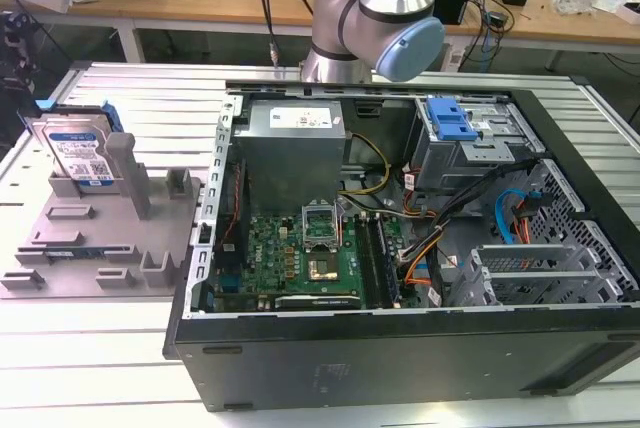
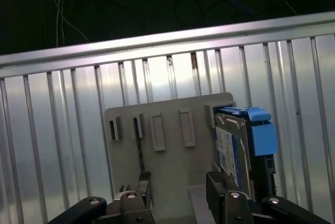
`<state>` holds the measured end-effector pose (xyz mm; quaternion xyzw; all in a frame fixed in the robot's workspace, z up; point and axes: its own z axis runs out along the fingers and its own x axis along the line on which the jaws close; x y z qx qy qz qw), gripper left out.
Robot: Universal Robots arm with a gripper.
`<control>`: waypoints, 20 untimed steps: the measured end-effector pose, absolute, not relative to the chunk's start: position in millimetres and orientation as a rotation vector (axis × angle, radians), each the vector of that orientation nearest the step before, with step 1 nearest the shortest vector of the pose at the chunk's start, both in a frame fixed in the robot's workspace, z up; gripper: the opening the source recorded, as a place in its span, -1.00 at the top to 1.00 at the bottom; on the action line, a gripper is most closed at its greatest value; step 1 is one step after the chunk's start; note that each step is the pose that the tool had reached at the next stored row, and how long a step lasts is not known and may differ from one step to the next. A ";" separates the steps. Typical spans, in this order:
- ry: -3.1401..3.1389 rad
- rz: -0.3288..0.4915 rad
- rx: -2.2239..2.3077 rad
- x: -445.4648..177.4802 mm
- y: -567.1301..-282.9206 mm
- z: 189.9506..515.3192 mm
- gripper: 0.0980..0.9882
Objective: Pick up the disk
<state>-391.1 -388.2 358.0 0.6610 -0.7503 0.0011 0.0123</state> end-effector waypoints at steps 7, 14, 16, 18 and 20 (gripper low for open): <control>-2.306 0.004 2.098 -391.0 -367.5 357.9 0.00; -2.262 0.005 2.145 -391.0 -343.1 357.9 0.00; -2.252 0.005 2.155 -391.0 -338.1 357.9 0.00; -2.236 0.006 2.172 -391.0 -328.9 357.9 0.00; -2.216 0.006 2.193 -391.6 -323.9 357.7 0.00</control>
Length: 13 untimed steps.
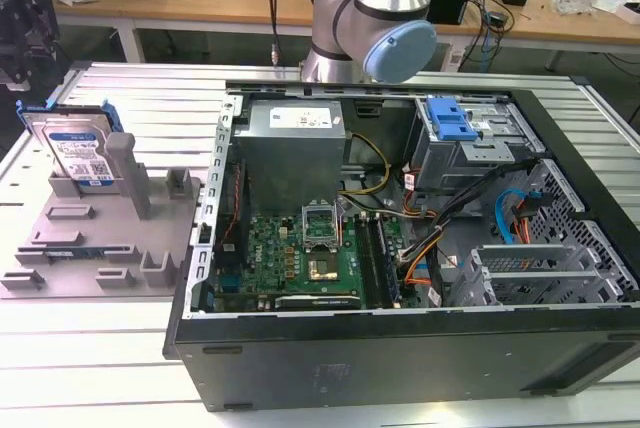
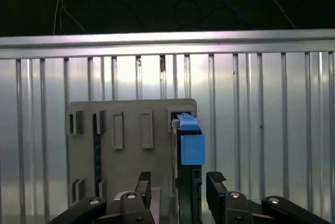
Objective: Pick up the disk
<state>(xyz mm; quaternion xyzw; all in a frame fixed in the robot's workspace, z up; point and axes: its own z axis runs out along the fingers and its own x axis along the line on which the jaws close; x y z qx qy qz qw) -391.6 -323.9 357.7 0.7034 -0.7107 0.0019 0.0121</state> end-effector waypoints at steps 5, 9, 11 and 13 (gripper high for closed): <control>-2.178 0.007 2.230 -396.0 -323.8 356.3 0.00; -2.168 0.007 2.240 -400.8 -319.3 354.9 0.00; -2.164 0.007 2.244 -403.4 -315.9 353.9 0.00; -2.164 0.008 2.245 -406.0 -315.8 352.8 0.00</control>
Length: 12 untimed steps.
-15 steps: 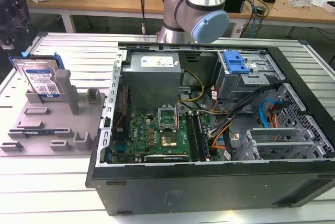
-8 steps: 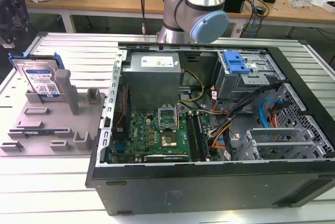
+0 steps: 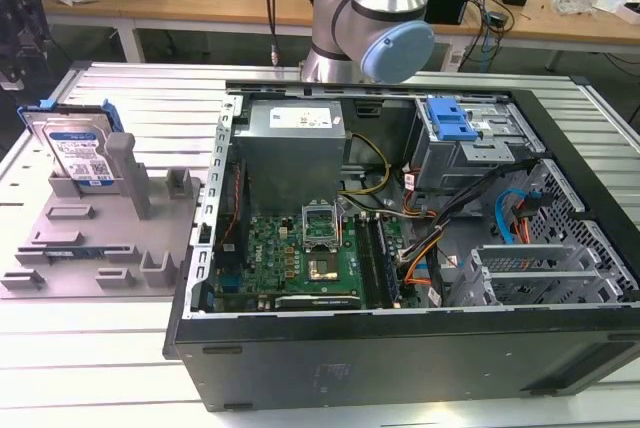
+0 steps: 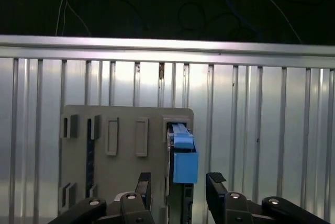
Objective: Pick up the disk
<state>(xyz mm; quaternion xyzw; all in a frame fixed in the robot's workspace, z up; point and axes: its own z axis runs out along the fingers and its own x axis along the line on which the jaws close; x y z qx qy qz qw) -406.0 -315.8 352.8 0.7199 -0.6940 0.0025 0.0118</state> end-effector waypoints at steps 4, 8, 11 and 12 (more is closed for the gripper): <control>-2.164 0.009 2.245 -407.5 -315.4 351.8 0.00; -2.182 0.008 2.228 -407.4 -315.2 351.2 0.00; -2.201 0.008 2.209 -407.4 -315.2 349.8 0.00; -2.202 0.008 2.208 -407.4 -314.9 349.2 0.00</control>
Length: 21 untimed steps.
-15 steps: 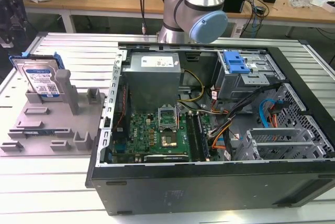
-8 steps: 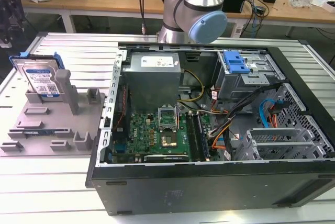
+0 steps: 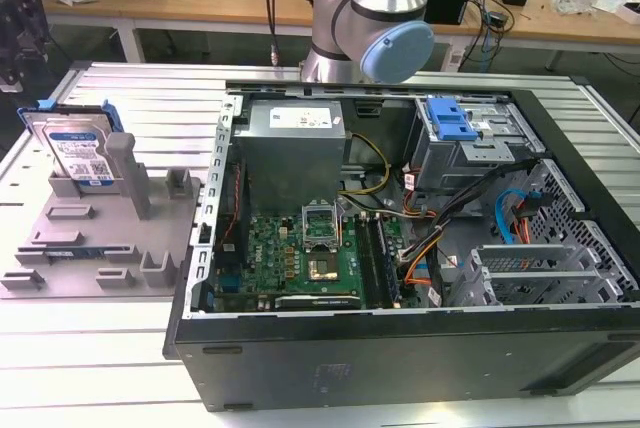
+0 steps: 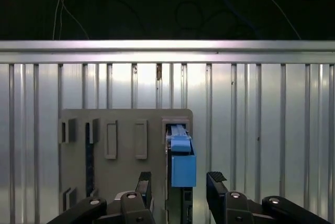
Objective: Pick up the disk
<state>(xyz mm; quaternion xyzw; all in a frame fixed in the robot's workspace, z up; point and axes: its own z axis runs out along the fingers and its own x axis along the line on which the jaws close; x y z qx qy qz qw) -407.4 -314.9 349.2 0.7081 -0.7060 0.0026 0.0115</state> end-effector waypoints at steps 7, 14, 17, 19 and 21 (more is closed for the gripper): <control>-2.203 0.008 2.207 -407.5 -312.2 342.7 0.00; -2.203 0.009 2.207 -407.4 -312.3 334.4 0.00; -2.202 0.009 2.207 -407.5 -312.3 329.9 0.00; -2.202 0.010 2.207 -407.5 -312.2 328.0 0.00; -2.202 0.010 2.206 -407.5 -312.3 326.1 0.00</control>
